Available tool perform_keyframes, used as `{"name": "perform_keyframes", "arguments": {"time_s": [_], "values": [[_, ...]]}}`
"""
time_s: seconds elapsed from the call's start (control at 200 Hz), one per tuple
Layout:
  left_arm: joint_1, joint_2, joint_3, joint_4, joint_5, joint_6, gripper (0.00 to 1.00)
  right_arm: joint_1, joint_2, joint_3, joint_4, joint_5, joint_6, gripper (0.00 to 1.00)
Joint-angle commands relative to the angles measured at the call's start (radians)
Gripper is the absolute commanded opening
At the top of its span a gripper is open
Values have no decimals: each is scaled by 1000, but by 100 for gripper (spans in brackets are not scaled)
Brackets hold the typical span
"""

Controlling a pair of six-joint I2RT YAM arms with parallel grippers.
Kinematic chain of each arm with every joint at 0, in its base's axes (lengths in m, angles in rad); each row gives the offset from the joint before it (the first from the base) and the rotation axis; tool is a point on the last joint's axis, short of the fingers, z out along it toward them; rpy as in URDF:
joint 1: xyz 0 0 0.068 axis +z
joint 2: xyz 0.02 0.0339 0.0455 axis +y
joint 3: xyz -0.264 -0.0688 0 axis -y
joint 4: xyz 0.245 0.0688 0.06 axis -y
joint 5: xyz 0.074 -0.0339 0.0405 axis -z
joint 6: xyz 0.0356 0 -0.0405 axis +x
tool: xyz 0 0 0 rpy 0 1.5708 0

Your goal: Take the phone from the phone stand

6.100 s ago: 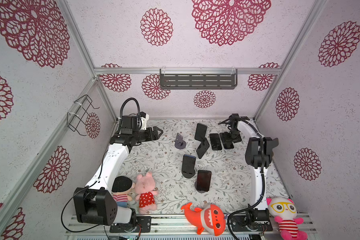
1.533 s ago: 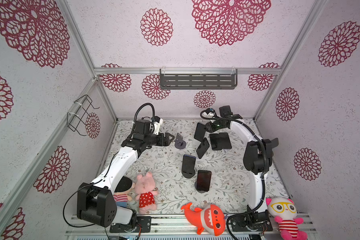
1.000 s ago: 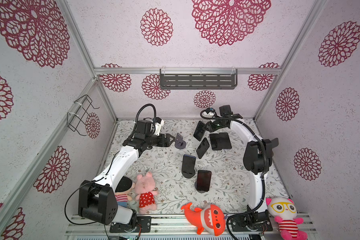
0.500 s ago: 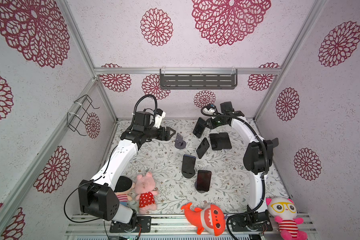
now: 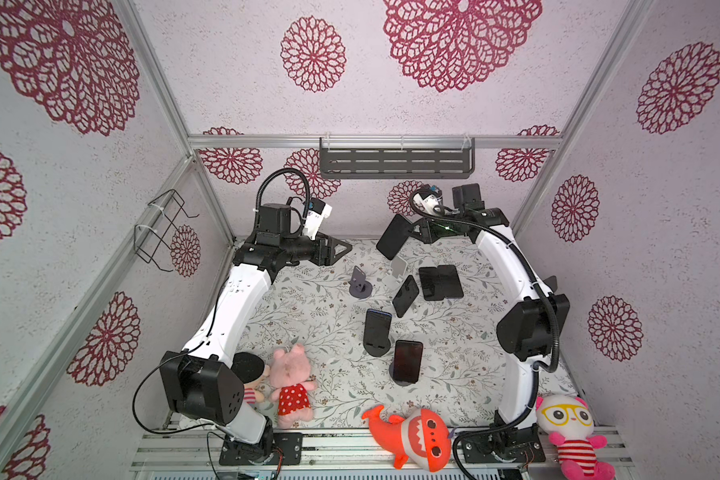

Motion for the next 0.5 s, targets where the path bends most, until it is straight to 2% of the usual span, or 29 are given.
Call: {"name": "perform_keyframes", "arguments": {"time_s": [0.0, 0.115, 0.24, 0.37, 0.495], "values": [[4, 17, 16, 27, 121, 65, 62, 45, -84, 14, -55, -148, -36, 0], [11, 39, 17, 31, 192, 72, 61, 81, -106, -7, -122, -206, -91, 0], [10, 77, 19, 44, 277, 65, 56, 121, -138, -68, -104, -238, -120, 0], [9, 85, -2, 93, 293, 45, 55, 134, -134, -73, -122, -289, -135, 0], [10, 92, -10, 104, 278, 44, 65, 139, -135, -80, -149, -343, -170, 0]]}}
